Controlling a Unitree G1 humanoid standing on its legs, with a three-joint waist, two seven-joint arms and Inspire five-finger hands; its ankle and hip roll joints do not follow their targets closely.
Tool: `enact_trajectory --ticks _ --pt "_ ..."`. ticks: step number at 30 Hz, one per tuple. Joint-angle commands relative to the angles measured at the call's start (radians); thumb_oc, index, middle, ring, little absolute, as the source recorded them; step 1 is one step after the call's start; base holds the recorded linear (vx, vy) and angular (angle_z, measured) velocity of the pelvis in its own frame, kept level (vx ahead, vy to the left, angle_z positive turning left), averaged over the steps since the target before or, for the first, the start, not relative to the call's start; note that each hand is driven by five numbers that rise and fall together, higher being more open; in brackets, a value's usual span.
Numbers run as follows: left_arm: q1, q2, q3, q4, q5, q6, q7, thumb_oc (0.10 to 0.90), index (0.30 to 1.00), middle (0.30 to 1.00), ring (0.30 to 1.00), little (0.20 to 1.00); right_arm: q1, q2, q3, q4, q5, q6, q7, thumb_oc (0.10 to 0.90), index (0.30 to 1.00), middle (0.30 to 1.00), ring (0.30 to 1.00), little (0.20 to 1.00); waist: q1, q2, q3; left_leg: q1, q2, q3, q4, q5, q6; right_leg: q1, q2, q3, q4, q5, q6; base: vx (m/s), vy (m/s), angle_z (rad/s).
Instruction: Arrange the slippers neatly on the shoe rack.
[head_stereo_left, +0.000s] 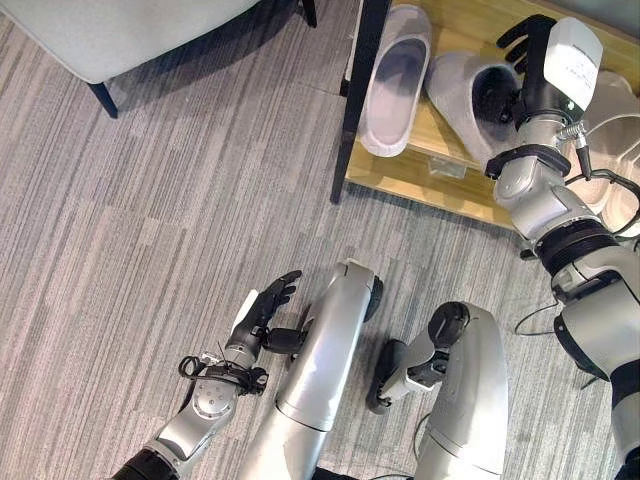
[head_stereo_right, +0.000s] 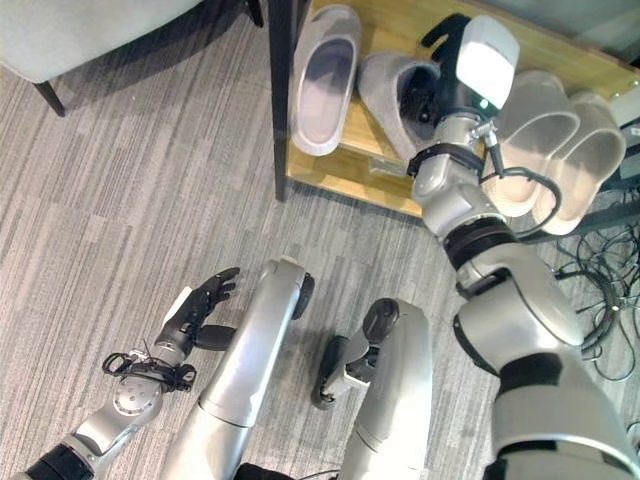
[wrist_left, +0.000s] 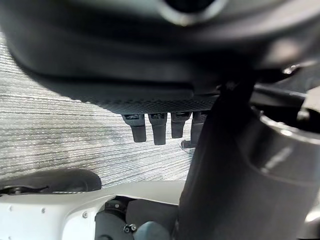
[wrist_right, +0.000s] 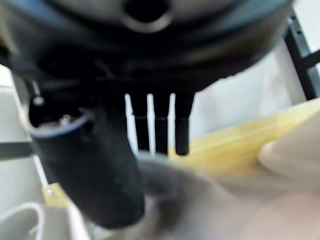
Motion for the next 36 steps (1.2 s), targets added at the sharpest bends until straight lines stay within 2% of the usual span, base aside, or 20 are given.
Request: enact_trajectory --ticks 1,11,19,26,32,33,36 --pt "-0.096 -0.027 -0.023 -0.075 -0.001 -0.049 0.06 0.8 0.9 0.9 0.9 0.9 -0.184 -0.092 0.02 -0.069 -0.012 -0.056 -0.039 0.8 0.9 0.9 0.9 0.9 0.034 0.023 -0.038 0.002 -0.024 -0.028 0.012 -0.161 0.015 -0.032 -0.017 0.02 0.005 0.07 -0.092 0.0 0.0 0.0" --pt "-0.064 -0.022 0.002 -0.082 -0.004 -0.046 0.042 0.8 0.9 0.9 0.9 0.9 -0.157 -0.202 0.018 -0.177 0.01 -0.094 -0.003 0.8 0.9 0.9 0.9 0.9 0.029 0.009 -0.038 0.002 -0.022 -0.038 0.017 -0.16 0.009 -0.034 -0.016 0.018 0.01 0.071 -0.092 0.0 0.0 0.0" --pt "-0.015 -0.01 0.042 -0.093 0.008 -0.028 0.033 0.8 0.9 0.9 0.9 0.9 -0.098 -0.313 0.013 -0.261 0.044 -0.114 0.046 0.8 0.9 0.9 0.9 0.9 0.005 -0.025 -0.038 0.002 -0.01 -0.028 0.021 -0.162 0.006 -0.043 -0.015 0.027 0.021 0.075 -0.092 0.0 0.0 0.0" --pt "-0.003 0.005 0.038 -0.104 0.012 -0.029 0.031 0.8 0.9 0.9 0.9 0.9 -0.088 -0.301 0.03 -0.207 0.041 -0.116 0.064 0.8 0.9 0.9 0.9 0.9 0.012 -0.019 -0.038 0.002 -0.006 -0.029 0.032 -0.173 0.003 -0.055 -0.005 0.02 0.026 0.077 -0.087 -0.01 0.022 -0.04" --pt "-0.01 0.035 0.011 -0.103 -0.001 -0.033 0.012 0.8 0.9 0.9 0.9 0.9 -0.205 -0.268 0.162 -0.046 0.081 -0.123 0.134 0.8 0.9 0.9 0.9 0.9 0.036 -0.01 -0.038 0.002 -0.009 -0.049 0.035 -0.173 0.002 -0.052 -0.011 0.011 0.024 0.069 -0.086 0.0 0.011 -0.08" --pt "-0.013 0.044 0.004 -0.105 -0.009 -0.033 0.003 0.8 0.9 0.9 0.9 0.9 -0.257 -0.259 0.22 0.01 0.105 -0.128 0.169 0.8 0.9 0.9 0.9 0.9 0.041 -0.007 -0.038 0.002 -0.01 -0.058 0.037 -0.173 0.003 -0.047 -0.014 0.006 0.021 0.07 -0.085 0.0 0.0 0.0" --pt "-0.018 0.053 -0.005 -0.11 -0.013 -0.031 -0.004 0.8 0.9 0.9 0.9 0.9 -0.301 -0.242 0.271 0.063 0.112 -0.125 0.195 0.8 0.9 0.9 0.9 0.9 0.046 -0.006 -0.038 0.002 -0.012 -0.065 0.032 -0.171 0.004 -0.04 -0.017 0.002 0.01 0.072 -0.084 0.0 0.0 0.0"
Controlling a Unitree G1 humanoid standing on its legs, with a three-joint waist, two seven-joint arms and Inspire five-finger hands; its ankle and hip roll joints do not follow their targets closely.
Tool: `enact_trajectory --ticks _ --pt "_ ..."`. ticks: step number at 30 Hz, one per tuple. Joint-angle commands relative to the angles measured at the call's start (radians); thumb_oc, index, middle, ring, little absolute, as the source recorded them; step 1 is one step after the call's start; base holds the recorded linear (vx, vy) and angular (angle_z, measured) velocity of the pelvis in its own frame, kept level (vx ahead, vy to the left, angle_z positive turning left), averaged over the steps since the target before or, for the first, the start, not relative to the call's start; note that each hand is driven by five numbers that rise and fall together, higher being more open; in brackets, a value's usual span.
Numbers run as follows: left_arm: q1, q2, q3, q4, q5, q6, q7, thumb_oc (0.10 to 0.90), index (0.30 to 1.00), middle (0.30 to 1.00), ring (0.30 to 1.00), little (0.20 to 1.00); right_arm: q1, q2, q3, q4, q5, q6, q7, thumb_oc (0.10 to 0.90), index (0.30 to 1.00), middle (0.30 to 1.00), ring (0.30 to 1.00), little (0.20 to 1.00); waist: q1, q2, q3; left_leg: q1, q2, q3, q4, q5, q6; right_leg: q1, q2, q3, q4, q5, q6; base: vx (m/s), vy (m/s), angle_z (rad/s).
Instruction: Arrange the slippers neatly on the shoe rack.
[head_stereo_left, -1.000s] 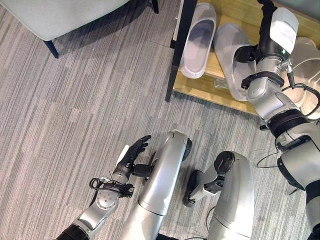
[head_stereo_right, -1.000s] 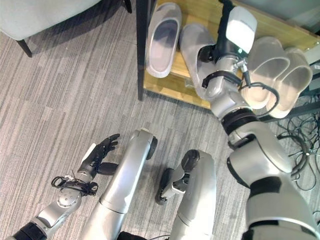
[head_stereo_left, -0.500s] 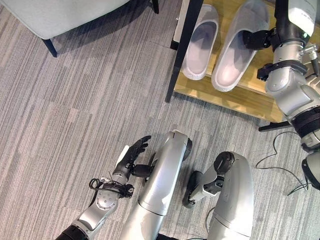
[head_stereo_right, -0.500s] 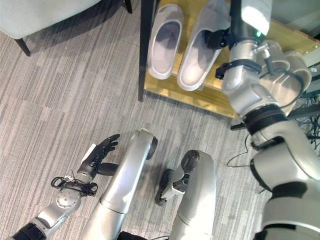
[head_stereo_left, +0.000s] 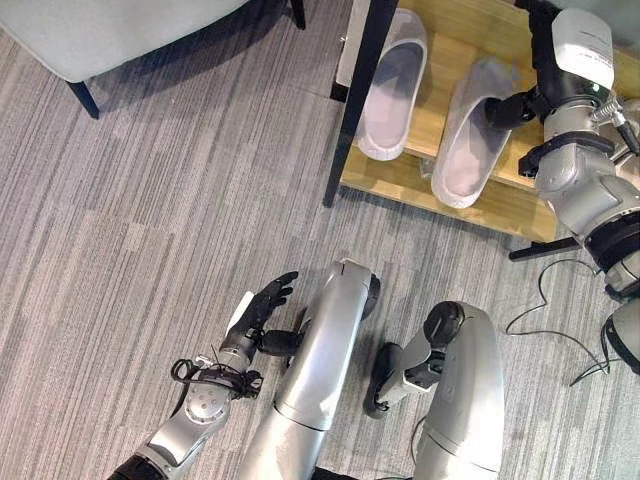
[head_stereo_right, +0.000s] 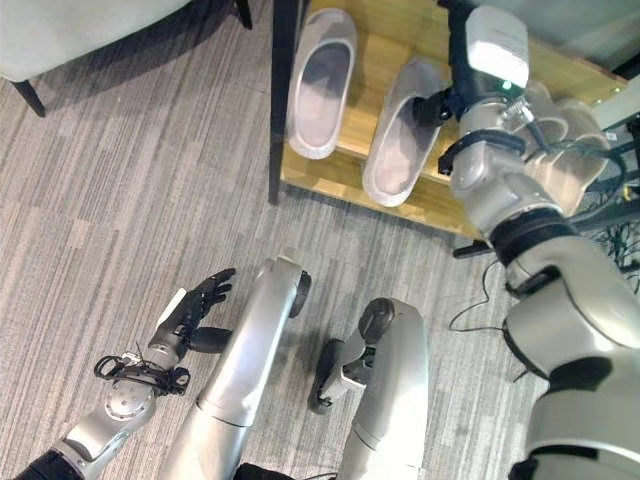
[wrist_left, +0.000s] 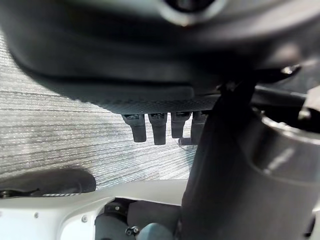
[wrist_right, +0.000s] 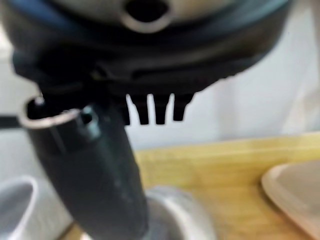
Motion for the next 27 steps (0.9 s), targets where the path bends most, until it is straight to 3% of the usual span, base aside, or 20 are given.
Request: enact_trajectory --ticks 1,6,9,12,19,27 --pt "-0.056 0.023 -0.027 -0.061 -0.005 -0.03 0.011 0.8 0.9 0.9 0.9 0.9 -0.207 -0.059 0.0 0.068 0.036 -0.02 -0.012 0.8 0.9 0.9 0.9 0.9 0.044 -0.004 -0.038 0.013 -0.03 -0.059 -0.049 -0.121 -0.022 -0.049 -0.038 0.007 -0.025 0.092 -0.124 0.0 0.0 0.0" --pt "-0.054 0.038 -0.03 -0.07 -0.015 -0.025 -0.01 0.8 0.9 0.9 0.9 0.9 -0.259 -0.045 0.061 0.145 0.059 -0.026 0.037 0.8 0.9 0.9 0.9 0.9 0.057 0.004 -0.038 0.013 -0.04 -0.081 -0.049 -0.117 -0.022 -0.03 -0.047 -0.011 -0.036 0.097 -0.119 0.0 -0.007 0.02" --pt "-0.048 0.072 -0.032 -0.088 -0.021 -0.018 -0.052 0.8 0.9 0.9 0.9 0.9 -0.357 -0.053 0.207 0.204 0.038 -0.012 0.165 0.8 0.9 0.9 0.9 0.9 0.069 -0.001 -0.038 0.013 -0.046 -0.092 -0.049 -0.118 -0.025 -0.02 -0.055 -0.022 -0.04 0.097 -0.119 0.0 -0.006 0.08" --pt "-0.049 0.078 -0.047 -0.102 -0.008 -0.004 -0.075 0.8 0.9 0.9 0.9 0.9 -0.405 -0.046 0.272 0.227 0.027 -0.011 0.209 0.8 0.9 0.9 0.9 0.9 0.074 0.006 -0.038 0.013 -0.052 -0.108 -0.046 -0.118 -0.032 -0.018 -0.058 -0.028 -0.039 0.1 -0.115 0.0 0.001 0.02" --pt "-0.077 0.083 -0.076 -0.113 0.015 0.007 -0.116 0.8 0.9 0.9 0.9 0.9 -0.438 -0.055 0.336 0.212 0.032 -0.02 0.278 0.8 0.9 0.9 0.9 0.9 0.074 0.01 -0.038 0.013 -0.053 -0.114 -0.05 -0.119 -0.039 -0.015 -0.058 -0.035 -0.05 0.1 -0.115 0.0 0.0 0.0" --pt "-0.092 0.119 -0.074 -0.117 0.025 0.003 -0.141 0.8 0.9 0.9 0.9 0.9 -0.449 -0.104 0.34 0.138 0.035 -0.041 0.313 0.8 0.9 0.9 0.9 0.9 0.068 -0.037 -0.038 0.013 -0.047 -0.114 -0.048 -0.116 -0.046 -0.025 -0.057 -0.03 -0.048 0.096 -0.118 0.0 0.0 0.0"
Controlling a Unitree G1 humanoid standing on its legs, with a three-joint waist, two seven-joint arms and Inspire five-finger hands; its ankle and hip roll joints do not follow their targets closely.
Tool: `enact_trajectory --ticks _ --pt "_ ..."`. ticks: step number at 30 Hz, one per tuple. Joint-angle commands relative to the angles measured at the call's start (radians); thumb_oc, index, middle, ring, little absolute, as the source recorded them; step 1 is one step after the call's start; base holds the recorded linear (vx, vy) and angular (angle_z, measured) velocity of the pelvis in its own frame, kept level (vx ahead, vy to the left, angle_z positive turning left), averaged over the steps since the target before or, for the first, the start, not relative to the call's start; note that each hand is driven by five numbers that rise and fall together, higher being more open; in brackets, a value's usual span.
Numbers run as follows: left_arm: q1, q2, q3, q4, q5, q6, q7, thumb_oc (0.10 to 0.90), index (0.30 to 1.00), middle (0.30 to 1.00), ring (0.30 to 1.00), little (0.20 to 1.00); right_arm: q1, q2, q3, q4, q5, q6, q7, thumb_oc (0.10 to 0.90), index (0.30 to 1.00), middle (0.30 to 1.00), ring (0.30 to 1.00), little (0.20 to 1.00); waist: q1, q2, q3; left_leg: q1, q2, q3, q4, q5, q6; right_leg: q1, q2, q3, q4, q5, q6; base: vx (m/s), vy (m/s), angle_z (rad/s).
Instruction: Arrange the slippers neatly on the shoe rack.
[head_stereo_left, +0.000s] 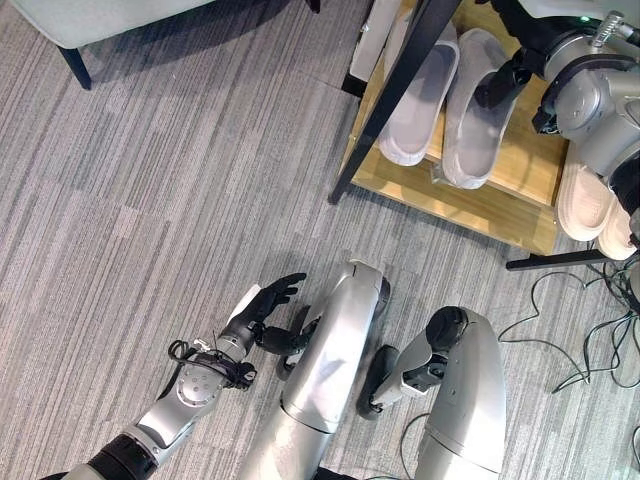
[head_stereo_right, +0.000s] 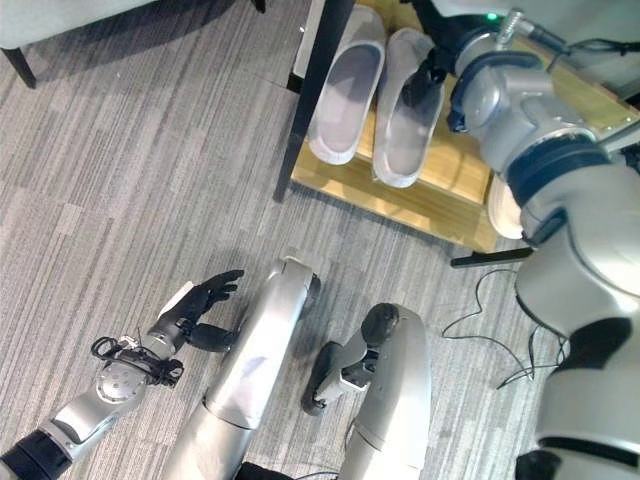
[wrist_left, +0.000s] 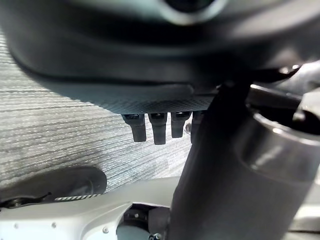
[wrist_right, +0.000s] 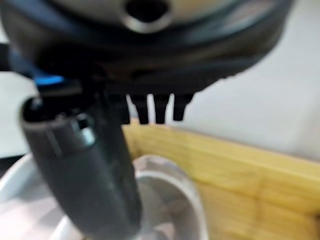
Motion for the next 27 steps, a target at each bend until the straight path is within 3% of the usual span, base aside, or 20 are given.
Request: enact_trajectory --ticks 1,4,14,18,22,24,26,27 --pt "0.0 0.014 -0.033 -0.12 0.032 -0.064 -0.023 0.8 0.9 0.9 0.9 0.9 -0.174 -0.127 0.043 0.032 0.006 0.001 -0.036 0.8 0.9 0.9 0.9 0.9 0.047 -0.036 -0.038 0.016 -0.022 -0.068 -0.076 -0.098 -0.048 -0.067 -0.04 0.022 -0.032 0.119 -0.142 -0.01 0.003 -0.03" --pt "0.007 0.017 -0.017 -0.121 0.032 -0.069 -0.022 0.8 0.9 0.9 0.9 0.9 -0.175 -0.159 0.043 -0.022 0.025 -0.012 -0.04 0.8 0.9 0.9 0.9 0.9 0.037 -0.049 -0.038 0.016 -0.02 -0.065 -0.078 -0.096 -0.049 -0.073 -0.037 0.028 -0.033 0.121 -0.141 -0.01 0.002 -0.05" --pt "0.095 0.061 0.107 -0.114 0.04 -0.073 0.011 0.8 0.9 0.9 0.9 0.9 -0.159 -0.324 0.043 -0.371 0.003 -0.031 -0.054 0.8 0.9 0.9 0.9 0.9 -0.003 -0.142 -0.038 0.016 -0.002 -0.05 -0.064 -0.106 -0.061 -0.098 -0.025 0.048 -0.002 0.107 -0.15 0.0 0.0 -0.03" --pt "0.11 0.069 0.131 -0.119 0.045 -0.072 0.012 0.8 0.9 0.9 0.9 0.9 -0.165 -0.344 0.043 -0.413 0.006 -0.032 -0.053 0.8 0.9 0.9 0.9 0.9 -0.009 -0.153 -0.038 0.016 0.002 -0.047 -0.062 -0.107 -0.064 -0.105 -0.021 0.052 0.003 0.106 -0.15 0.0 0.0 0.0" --pt "0.125 0.049 0.151 -0.123 0.044 -0.071 0.02 0.8 0.9 0.9 0.9 0.9 -0.169 -0.375 0.043 -0.436 0.025 -0.031 -0.078 0.8 0.9 0.9 0.9 0.9 -0.024 -0.145 -0.038 0.016 0.005 -0.036 -0.065 -0.107 -0.063 -0.111 -0.018 0.062 0.009 0.104 -0.149 0.0 -0.004 -0.08" --pt "0.124 0.002 0.146 -0.117 0.043 -0.07 0.031 0.8 0.9 0.9 0.9 0.9 -0.171 -0.383 0.043 -0.413 0.058 -0.029 -0.123 0.8 0.9 0.9 0.9 0.9 -0.037 -0.111 -0.038 0.016 0.009 -0.024 -0.065 -0.108 -0.061 -0.114 -0.016 0.069 0.015 0.104 -0.151 0.0 0.0 0.0" --pt "0.121 -0.018 0.145 -0.115 0.04 -0.068 0.037 0.8 0.9 0.9 0.9 0.9 -0.155 -0.387 0.024 -0.407 0.07 -0.03 -0.141 0.8 0.9 0.9 0.9 0.9 -0.043 -0.096 -0.038 0.016 0.009 -0.021 -0.067 -0.108 -0.059 -0.115 -0.015 0.071 0.016 0.104 -0.151 0.0 0.004 -0.02" --pt "0.116 -0.042 0.147 -0.108 0.037 -0.068 0.05 0.8 0.9 0.9 0.9 0.9 -0.074 -0.388 -0.08 -0.4 0.09 -0.033 -0.185 0.8 0.9 0.9 0.9 0.9 -0.049 -0.081 -0.038 0.016 0.008 -0.013 -0.069 -0.108 -0.055 -0.116 -0.013 0.072 0.015 0.105 -0.151 -0.01 0.007 -0.04"
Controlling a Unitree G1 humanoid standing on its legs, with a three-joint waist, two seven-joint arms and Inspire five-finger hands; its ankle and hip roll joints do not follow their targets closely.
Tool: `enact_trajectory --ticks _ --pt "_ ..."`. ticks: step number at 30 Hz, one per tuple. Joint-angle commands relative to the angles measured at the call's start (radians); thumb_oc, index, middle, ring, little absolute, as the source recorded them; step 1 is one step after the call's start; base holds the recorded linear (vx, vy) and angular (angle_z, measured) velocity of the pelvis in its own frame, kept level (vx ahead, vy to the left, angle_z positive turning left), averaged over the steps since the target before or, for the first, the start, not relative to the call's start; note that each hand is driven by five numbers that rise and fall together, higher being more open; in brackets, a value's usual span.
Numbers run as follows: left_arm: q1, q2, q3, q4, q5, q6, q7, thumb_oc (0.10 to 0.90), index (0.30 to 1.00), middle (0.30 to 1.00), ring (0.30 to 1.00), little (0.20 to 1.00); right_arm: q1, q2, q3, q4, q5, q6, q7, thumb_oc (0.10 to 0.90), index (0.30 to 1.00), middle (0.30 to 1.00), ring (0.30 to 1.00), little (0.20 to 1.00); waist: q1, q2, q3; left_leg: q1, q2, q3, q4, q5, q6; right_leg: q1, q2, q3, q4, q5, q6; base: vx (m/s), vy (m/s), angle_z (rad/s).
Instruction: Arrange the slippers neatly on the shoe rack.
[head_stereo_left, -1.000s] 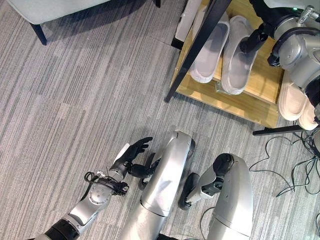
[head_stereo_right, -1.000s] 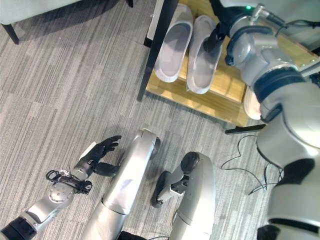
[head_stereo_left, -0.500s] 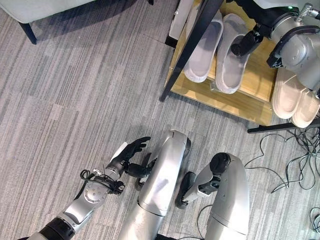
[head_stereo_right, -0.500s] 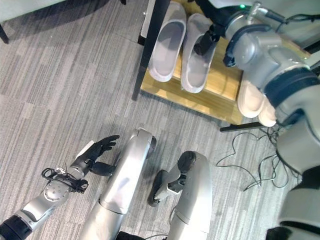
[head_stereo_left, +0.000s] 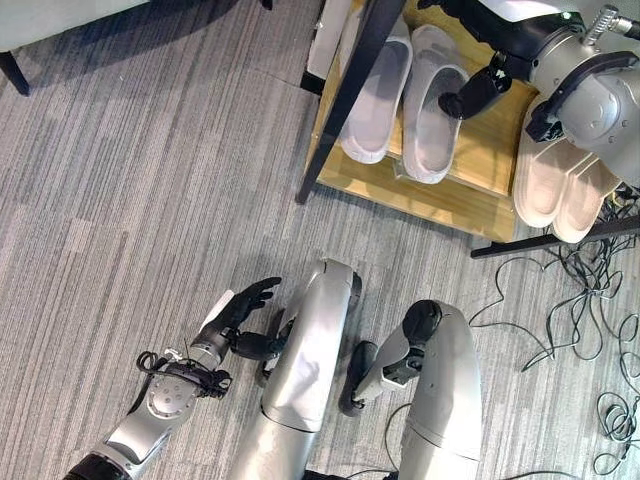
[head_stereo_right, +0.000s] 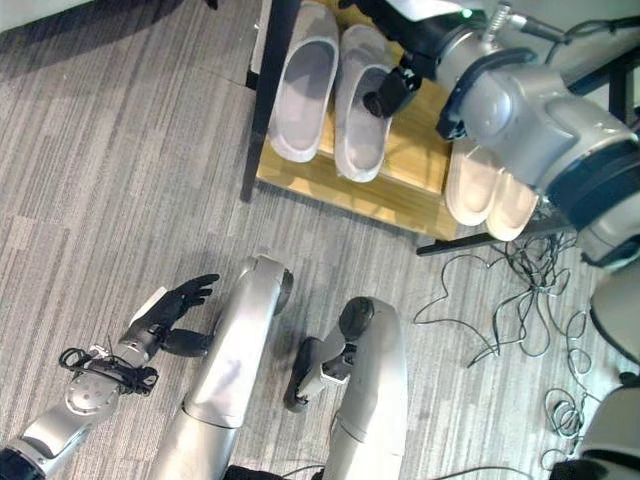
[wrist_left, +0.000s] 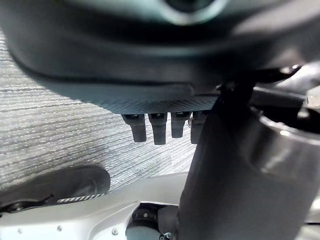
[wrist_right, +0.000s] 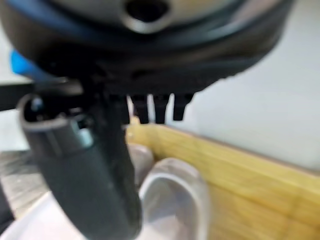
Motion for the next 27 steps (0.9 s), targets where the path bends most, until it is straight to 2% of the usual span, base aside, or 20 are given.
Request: enact_trajectory --ticks 1,3,4,5,7,12,16,19,21,22,24,25,27 --pt "-0.026 -0.086 0.011 -0.074 0.025 -0.061 0.057 0.8 0.9 0.9 0.9 0.9 -0.035 -0.146 -0.144 0.055 0.067 0.011 -0.171 0.8 0.9 0.9 0.9 0.9 0.02 0.038 -0.038 0.017 -0.044 -0.072 -0.074 -0.077 -0.064 -0.056 -0.028 0.014 -0.014 0.106 -0.149 -0.01 0.005 -0.04" --pt "-0.022 -0.107 0.018 -0.069 0.02 -0.066 0.07 0.8 0.9 0.9 0.9 0.9 0.069 -0.143 -0.265 0.031 0.069 0.003 -0.209 0.8 0.9 0.9 0.9 0.9 0.011 0.041 -0.038 0.017 -0.043 -0.062 -0.077 -0.079 -0.061 -0.058 -0.026 0.016 -0.014 0.105 -0.152 0.0 -0.006 -0.02" --pt "-0.021 -0.101 0.018 -0.068 0.02 -0.066 0.07 0.8 0.9 0.9 0.9 0.9 0.088 -0.145 -0.284 0.025 0.065 0.003 -0.212 0.8 0.9 0.9 0.9 0.9 0.013 0.035 -0.038 0.017 -0.044 -0.061 -0.076 -0.078 -0.061 -0.057 -0.026 0.016 -0.013 0.104 -0.152 0.0 0.0 0.0" --pt "-0.02 -0.12 0.026 -0.064 0.017 -0.068 0.081 0.8 0.9 0.9 0.9 0.9 0.158 -0.138 -0.37 0.013 0.074 -0.009 -0.246 0.8 0.9 0.9 0.9 0.9 0.008 0.043 -0.038 0.017 -0.045 -0.055 -0.078 -0.079 -0.058 -0.058 -0.024 0.019 -0.01 0.103 -0.153 0.0 0.0 0.0" --pt "-0.016 -0.129 0.029 -0.062 0.019 -0.072 0.086 0.8 0.9 0.9 0.9 0.9 0.241 -0.134 -0.474 0.002 0.088 -0.023 -0.279 0.8 0.9 0.9 0.9 0.9 0.005 0.043 -0.038 0.017 -0.045 -0.046 -0.08 -0.079 -0.055 -0.058 -0.021 0.022 -0.006 0.103 -0.154 0.0 0.0 0.0" --pt "-0.015 -0.135 0.03 -0.053 0.019 -0.071 0.091 0.8 0.9 0.9 0.9 0.9 0.336 -0.135 -0.565 -0.022 0.072 -0.014 -0.296 0.8 0.9 0.9 0.9 0.9 0.003 0.036 -0.038 0.017 -0.045 -0.039 -0.08 -0.078 -0.052 -0.059 -0.019 0.026 -0.002 0.103 -0.155 0.0 0.0 0.0" --pt "-0.017 -0.155 0.026 -0.052 0.027 -0.076 0.107 0.8 0.9 0.9 0.9 0.9 0.461 -0.126 -0.706 -0.044 0.059 -0.021 -0.354 0.8 0.9 0.9 0.9 0.9 -0.005 0.038 -0.038 0.017 -0.046 -0.029 -0.078 -0.079 -0.049 -0.064 -0.015 0.034 0.006 0.102 -0.157 0.0 0.0 0.0" --pt "-0.022 -0.163 0.011 -0.048 0.027 -0.079 0.116 0.8 0.9 0.9 0.9 0.9 0.547 -0.064 -0.809 -0.057 0.097 -0.051 -0.39 0.8 0.9 0.9 0.9 0.9 -0.009 0.049 -0.038 0.017 -0.044 -0.022 -0.074 -0.081 -0.049 -0.07 -0.009 0.036 0.012 0.104 -0.157 0.0 0.0 0.0" --pt "-0.022 -0.157 0.007 -0.047 0.024 -0.08 0.115 0.8 0.9 0.9 0.9 0.9 0.571 -0.051 -0.835 -0.062 0.114 -0.06 -0.387 0.8 0.9 0.9 0.9 0.9 -0.004 0.048 -0.038 0.017 -0.044 -0.021 -0.071 -0.081 -0.048 -0.072 -0.007 0.037 0.015 0.104 -0.156 0.0 0.005 -0.02" --pt "-0.032 -0.157 -0.009 -0.047 0.017 -0.081 0.116 0.8 0.9 0.9 0.9 0.9 0.589 -0.001 -0.851 -0.054 0.189 -0.092 -0.381 0.8 0.9 0.9 0.9 0.9 -0.003 0.056 -0.038 0.017 -0.04 -0.017 -0.073 -0.079 -0.046 -0.074 -0.005 0.037 0.012 0.107 -0.156 -0.01 0.006 -0.05" --pt "-0.034 -0.156 -0.013 -0.046 0.015 -0.082 0.116 0.8 0.9 0.9 0.9 0.9 0.595 0.016 -0.857 -0.047 0.221 -0.107 -0.377 0.8 0.9 0.9 0.9 0.9 -0.001 0.059 -0.038 0.017 -0.038 -0.014 -0.072 -0.08 -0.045 -0.075 -0.003 0.037 0.013 0.107 -0.157 -0.01 0.003 -0.08" --pt "-0.039 -0.156 -0.027 -0.045 0.011 -0.082 0.121 0.8 0.9 0.9 0.9 0.9 0.596 0.059 -0.866 -0.017 0.299 -0.125 -0.367 0.8 0.9 0.9 0.9 0.9 0.003 0.07 -0.038 0.017 -0.037 -0.01 -0.071 -0.078 -0.043 -0.078 -0.002 0.036 0.012 0.11 -0.155 -0.01 0.01 -0.07" --pt "-0.04 -0.154 -0.035 -0.043 0.011 -0.082 0.12 0.8 0.9 0.9 0.9 0.9 0.59 0.073 -0.859 -0.008 0.321 -0.136 -0.359 0.8 0.9 0.9 0.9 0.9 0.007 0.074 -0.038 0.017 -0.036 -0.01 -0.072 -0.078 -0.043 -0.079 -0.002 0.035 0.012 0.109 -0.156 -0.02 0.008 -0.04"
